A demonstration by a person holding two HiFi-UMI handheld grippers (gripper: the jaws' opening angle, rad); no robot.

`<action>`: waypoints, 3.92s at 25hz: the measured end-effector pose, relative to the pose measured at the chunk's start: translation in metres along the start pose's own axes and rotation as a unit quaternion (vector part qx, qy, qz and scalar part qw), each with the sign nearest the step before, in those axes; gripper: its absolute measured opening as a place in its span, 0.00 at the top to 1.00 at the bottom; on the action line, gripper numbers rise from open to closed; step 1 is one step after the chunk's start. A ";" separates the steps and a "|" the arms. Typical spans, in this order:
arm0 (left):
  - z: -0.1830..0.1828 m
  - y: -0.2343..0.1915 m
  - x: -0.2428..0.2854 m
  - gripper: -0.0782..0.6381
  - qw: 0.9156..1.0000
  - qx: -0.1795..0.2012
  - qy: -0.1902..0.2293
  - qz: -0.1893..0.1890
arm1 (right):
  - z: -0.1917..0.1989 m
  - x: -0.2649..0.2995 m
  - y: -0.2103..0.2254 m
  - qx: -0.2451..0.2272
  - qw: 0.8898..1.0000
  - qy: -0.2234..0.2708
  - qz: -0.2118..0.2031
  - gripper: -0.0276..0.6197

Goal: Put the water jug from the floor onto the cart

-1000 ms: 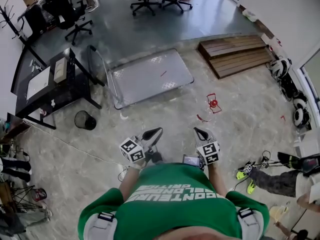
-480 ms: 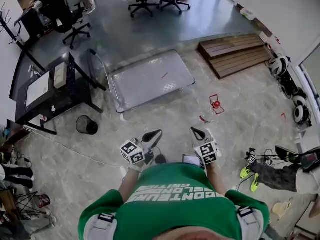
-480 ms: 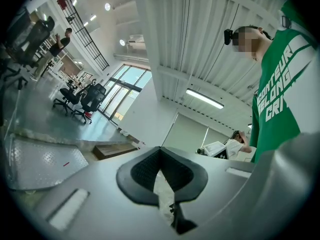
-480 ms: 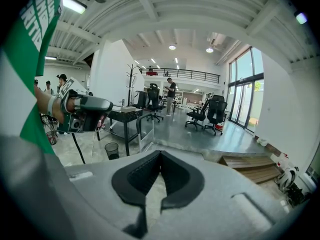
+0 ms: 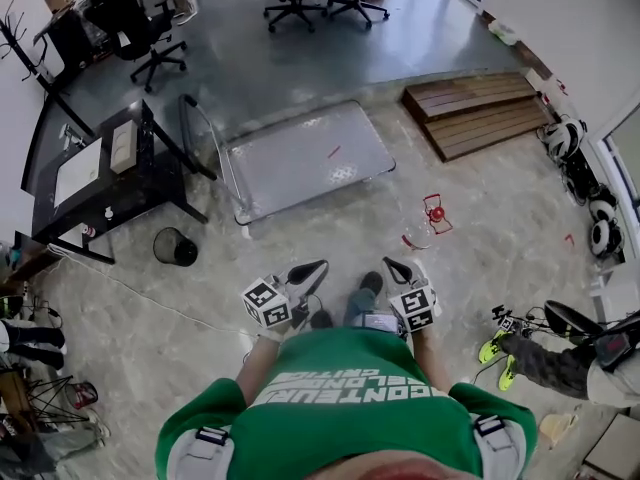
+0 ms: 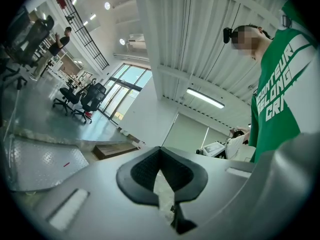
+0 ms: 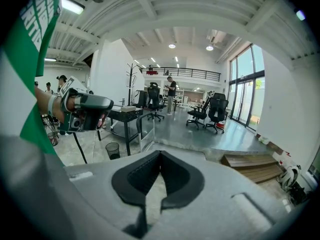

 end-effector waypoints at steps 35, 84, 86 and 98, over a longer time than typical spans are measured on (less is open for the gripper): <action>-0.025 -0.086 0.193 0.87 0.999 0.006 -0.027 -0.029 | 0.001 0.082 0.214 0.014 1.000 0.014 -0.010 0.97; 0.000 -0.068 0.318 0.87 0.994 -0.009 -0.099 0.042 | 0.062 0.039 0.325 0.074 0.995 -0.035 0.051 0.97; -0.002 -0.072 0.318 0.87 0.994 -0.012 -0.098 0.041 | 0.060 0.042 0.325 0.072 0.995 -0.037 0.051 0.97; -0.030 -0.138 0.300 0.87 0.997 -0.024 -0.072 0.024 | 0.037 0.091 0.329 0.044 0.996 -0.063 0.051 0.97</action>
Point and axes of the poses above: the fingertips, and each gripper's own axes: x forward along the fingers, y to its right, z out of its underside, the point moved 3 cm from there along -x, backward along the fingers, and after that the axes turned 3 degrees about z, right-handed, at the moved point
